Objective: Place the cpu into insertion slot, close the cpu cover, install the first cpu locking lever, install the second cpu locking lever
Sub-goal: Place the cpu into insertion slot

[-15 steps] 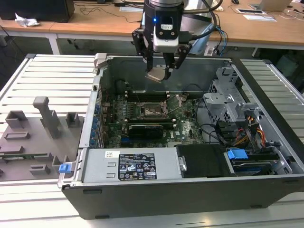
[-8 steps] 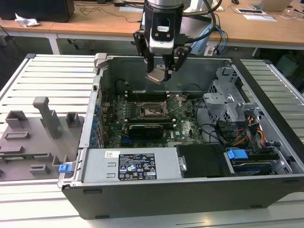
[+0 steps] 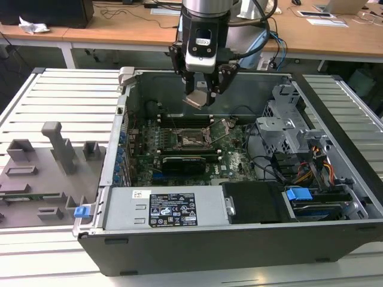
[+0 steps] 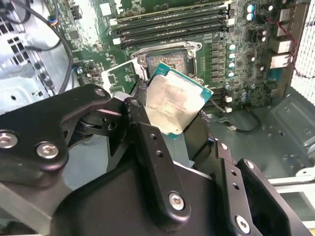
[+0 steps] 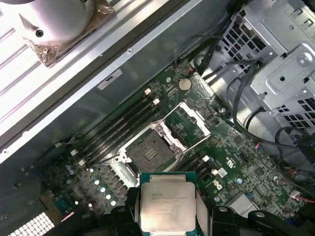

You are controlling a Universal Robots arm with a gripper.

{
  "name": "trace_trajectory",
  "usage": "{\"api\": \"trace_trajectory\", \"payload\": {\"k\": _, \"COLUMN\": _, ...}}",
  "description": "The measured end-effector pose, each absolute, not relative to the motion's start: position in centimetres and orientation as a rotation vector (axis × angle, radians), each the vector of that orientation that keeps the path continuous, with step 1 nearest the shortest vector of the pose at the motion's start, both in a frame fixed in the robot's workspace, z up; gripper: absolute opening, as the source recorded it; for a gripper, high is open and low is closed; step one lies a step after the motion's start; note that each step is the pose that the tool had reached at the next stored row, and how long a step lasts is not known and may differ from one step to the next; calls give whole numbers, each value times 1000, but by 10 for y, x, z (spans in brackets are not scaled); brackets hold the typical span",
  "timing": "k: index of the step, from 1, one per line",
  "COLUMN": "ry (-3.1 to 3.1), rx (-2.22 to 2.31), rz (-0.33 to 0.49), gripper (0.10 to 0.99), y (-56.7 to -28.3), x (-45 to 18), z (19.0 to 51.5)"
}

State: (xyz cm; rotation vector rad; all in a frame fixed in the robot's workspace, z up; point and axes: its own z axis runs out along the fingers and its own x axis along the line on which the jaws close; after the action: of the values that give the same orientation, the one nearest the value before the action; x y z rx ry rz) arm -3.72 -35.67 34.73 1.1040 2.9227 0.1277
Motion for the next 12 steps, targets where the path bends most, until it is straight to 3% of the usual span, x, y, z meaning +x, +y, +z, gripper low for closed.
{"api": "trace_trajectory", "payload": {"k": 12, "ry": 2760, "rx": 1441, "rz": 118, "gripper": 541, "y": -357, "x": -37, "z": 340}}
